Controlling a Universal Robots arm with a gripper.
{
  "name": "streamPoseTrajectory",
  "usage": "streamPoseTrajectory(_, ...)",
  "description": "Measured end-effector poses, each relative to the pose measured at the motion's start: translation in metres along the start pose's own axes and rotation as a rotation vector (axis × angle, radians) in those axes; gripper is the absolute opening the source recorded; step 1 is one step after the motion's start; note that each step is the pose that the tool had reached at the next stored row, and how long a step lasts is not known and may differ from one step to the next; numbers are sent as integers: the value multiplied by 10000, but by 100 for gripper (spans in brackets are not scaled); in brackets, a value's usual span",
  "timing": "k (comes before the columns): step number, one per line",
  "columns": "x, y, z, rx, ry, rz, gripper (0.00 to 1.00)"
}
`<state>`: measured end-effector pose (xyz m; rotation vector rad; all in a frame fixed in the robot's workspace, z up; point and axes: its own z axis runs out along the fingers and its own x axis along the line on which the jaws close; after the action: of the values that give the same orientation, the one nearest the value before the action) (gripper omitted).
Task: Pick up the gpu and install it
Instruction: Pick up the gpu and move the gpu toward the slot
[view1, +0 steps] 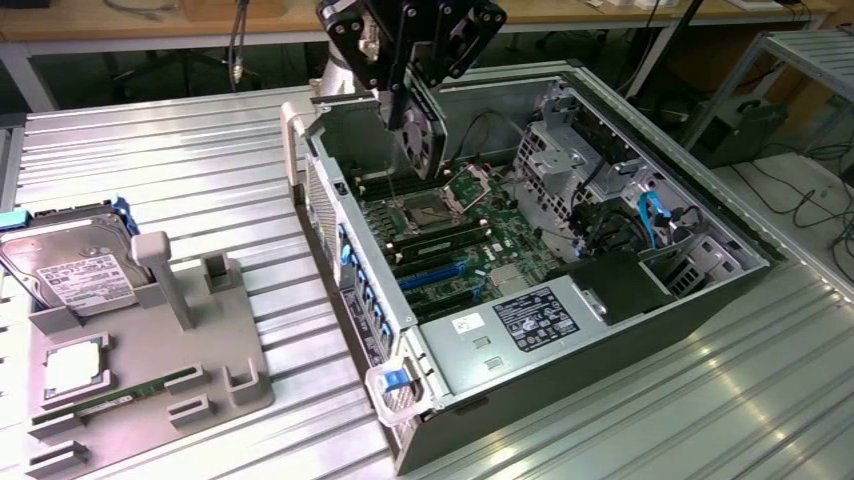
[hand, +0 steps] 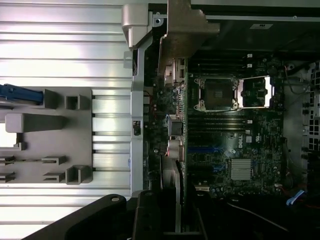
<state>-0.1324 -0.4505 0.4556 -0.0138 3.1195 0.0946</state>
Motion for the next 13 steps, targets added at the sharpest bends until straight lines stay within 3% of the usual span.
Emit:
streamPoseTrajectory(8, -138, -2, 13, 1, 0, -3, 28)
streamPoseTrajectory(13, -338, -4, 30, 4, 2, -22, 28)
